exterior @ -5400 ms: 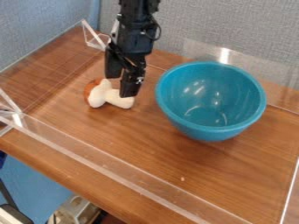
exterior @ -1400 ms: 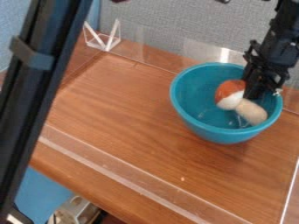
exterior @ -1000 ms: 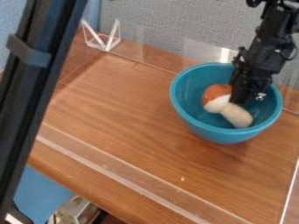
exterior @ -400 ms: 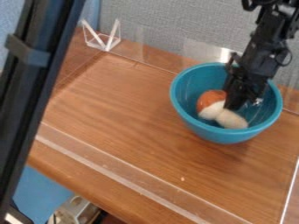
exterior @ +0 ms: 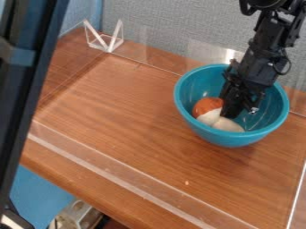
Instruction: Put the mushroom in the blue bowl
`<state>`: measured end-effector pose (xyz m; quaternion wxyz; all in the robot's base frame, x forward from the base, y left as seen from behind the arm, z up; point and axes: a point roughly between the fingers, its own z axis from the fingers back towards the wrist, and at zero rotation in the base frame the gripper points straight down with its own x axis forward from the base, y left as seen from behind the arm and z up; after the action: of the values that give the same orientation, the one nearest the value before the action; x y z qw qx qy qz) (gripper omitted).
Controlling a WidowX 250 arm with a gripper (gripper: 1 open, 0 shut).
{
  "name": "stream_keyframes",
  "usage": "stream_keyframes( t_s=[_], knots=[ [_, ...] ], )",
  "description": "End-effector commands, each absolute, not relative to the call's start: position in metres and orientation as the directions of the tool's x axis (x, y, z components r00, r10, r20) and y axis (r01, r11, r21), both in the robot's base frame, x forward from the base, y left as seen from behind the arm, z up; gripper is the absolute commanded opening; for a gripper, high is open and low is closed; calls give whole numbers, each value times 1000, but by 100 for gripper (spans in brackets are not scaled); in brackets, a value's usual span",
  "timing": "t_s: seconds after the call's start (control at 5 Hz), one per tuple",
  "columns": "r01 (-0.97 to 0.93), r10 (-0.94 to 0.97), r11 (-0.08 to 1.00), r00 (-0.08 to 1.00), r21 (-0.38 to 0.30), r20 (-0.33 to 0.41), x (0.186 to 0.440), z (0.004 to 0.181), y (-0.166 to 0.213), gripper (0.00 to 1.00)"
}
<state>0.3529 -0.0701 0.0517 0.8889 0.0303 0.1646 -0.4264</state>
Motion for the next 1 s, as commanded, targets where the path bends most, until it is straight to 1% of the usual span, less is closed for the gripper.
stream_keyframes(
  t_s=[0.0, 0.4, 0.6, 0.8],
  knots=[
    [801, -780, 598, 577, -16, -241, 358, 92, -60, 0],
    [844, -819, 536, 516, -15, -249, 357, 94, -52, 0],
    [859, -832, 513, 493, -13, -253, 358, 94, -50, 100],
    [850, -825, 527, 508, -14, -247, 357, 100, -47, 100]
  ],
)
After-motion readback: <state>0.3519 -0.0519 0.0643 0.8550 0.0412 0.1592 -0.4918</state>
